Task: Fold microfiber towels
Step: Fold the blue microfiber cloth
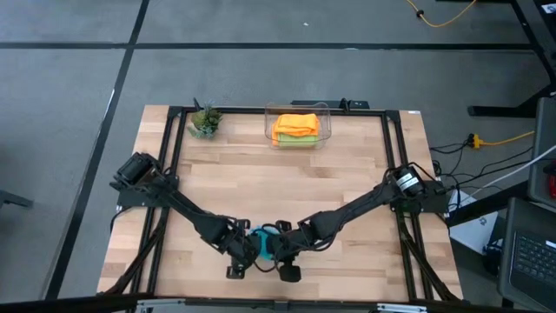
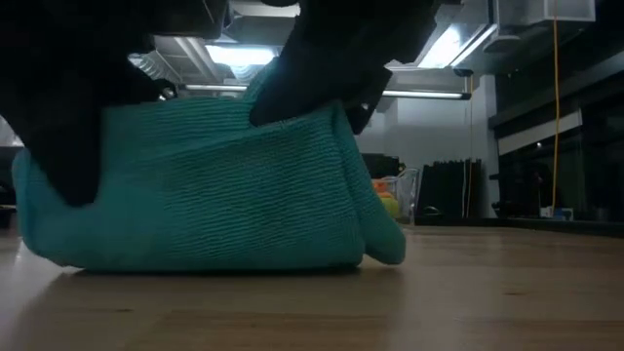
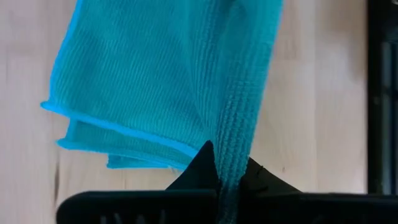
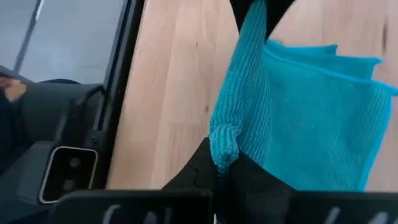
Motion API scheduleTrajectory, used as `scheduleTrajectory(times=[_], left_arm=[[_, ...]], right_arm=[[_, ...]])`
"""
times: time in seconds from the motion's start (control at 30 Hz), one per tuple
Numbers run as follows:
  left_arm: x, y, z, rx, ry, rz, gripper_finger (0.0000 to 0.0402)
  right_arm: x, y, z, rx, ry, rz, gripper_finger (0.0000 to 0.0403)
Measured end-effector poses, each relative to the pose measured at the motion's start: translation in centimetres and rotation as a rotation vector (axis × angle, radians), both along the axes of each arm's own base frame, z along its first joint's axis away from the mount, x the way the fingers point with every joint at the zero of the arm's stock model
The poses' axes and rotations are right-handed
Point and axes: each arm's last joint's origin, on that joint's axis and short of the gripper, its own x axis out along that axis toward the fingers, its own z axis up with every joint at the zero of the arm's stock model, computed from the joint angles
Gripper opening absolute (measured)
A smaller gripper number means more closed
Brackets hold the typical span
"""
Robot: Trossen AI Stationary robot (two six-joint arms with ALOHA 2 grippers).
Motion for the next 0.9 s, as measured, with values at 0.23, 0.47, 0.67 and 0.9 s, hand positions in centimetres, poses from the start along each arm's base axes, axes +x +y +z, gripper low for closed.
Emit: scheduleTrajectory(times=[0.23,0.47,0.67,0.9], left_arm=[[0.7,1.5,1.5,-0.157,0.027,-0.124,0.0000],[1.3,3.2,2.2,-0.208,0.005,-0.229,0.0000],[1.9,4.6,1.5,-0.238,0.034,-0.234,0.0000],[2.1,7.1,0.0,-0.233,0.029,-0.184,0.0000]], right_arm=[[0.5,-0.8,0.4,0.189,0.075,0.045,0.0006],[0.5,-1.3,0.3,0.206,0.090,0.106,0.0004],[0.1,-2.8,-2.4,0.303,0.071,0.117,0.0004],[-0.4,-5.8,-5.2,0.395,0.113,0.018,0.0004]])
